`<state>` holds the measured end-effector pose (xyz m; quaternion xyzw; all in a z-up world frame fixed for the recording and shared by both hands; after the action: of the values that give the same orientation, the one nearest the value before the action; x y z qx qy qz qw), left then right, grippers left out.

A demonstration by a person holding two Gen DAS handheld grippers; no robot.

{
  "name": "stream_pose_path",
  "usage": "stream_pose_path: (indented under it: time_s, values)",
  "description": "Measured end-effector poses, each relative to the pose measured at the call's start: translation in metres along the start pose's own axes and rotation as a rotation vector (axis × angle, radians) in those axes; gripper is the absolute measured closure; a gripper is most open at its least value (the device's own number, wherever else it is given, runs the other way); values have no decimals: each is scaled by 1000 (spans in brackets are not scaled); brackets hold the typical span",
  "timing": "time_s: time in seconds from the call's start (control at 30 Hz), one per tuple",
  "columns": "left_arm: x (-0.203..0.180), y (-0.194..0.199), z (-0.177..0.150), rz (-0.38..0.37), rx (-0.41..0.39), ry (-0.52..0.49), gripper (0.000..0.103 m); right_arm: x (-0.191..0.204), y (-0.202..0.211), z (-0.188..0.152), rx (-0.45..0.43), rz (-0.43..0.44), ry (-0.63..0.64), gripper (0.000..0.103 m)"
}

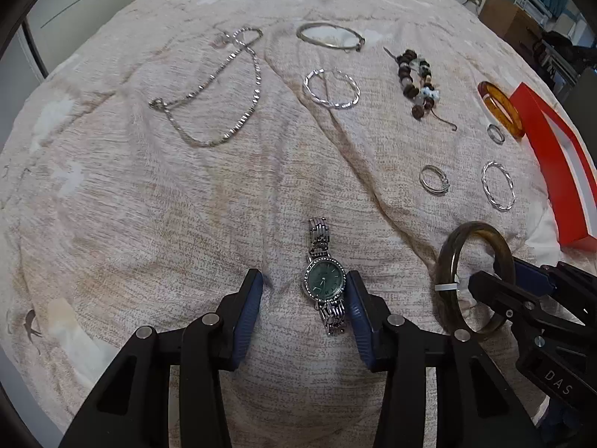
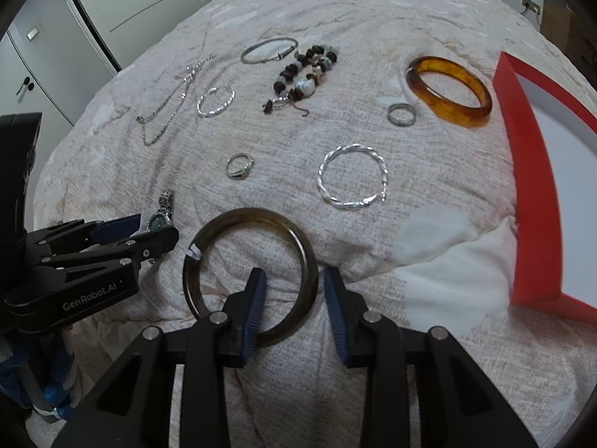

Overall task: Organize jewelry
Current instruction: 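Grasp the silver watch with the left tool while the right tool grasps the dark bangle, then carry the watch and dark bangle into the red box and open both tools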

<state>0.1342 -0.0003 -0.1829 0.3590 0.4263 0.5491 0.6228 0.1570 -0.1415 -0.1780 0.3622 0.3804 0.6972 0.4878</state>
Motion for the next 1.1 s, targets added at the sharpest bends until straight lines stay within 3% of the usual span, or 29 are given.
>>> stream_pose_path:
  time_s: [0.07,0.1,0.2,0.4,1.1]
  values:
    - [1,-3,2,-5,4,6,59,1,-3,1,0,1,-2,76]
    - [2,-2,2,-12,4,11,60,1,-3,2,-3,0,0,85]
    - [6,3,5,-34,-1,25,79,-4,1,1,-8,21,-28,94]
    - [14,28,3,-69,-32,48,80,0,24,-2,-41,13,-11,94]
    - [-17,126,-32,-104,-175,-16,80,-9,147,-38,-229,-92,-34,94]
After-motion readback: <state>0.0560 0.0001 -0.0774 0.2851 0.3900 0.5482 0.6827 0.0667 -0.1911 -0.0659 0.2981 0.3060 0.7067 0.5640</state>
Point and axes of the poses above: each gripper's, at about its wrist camera, not at the fingertips, and y roughly against the way its jaws point, x to its left, z to its top, the point moved 5 cm from there along -y, roughly the way its jaws point, and after that the axes turned 4 degrees about -z, right-handed, at the moved point
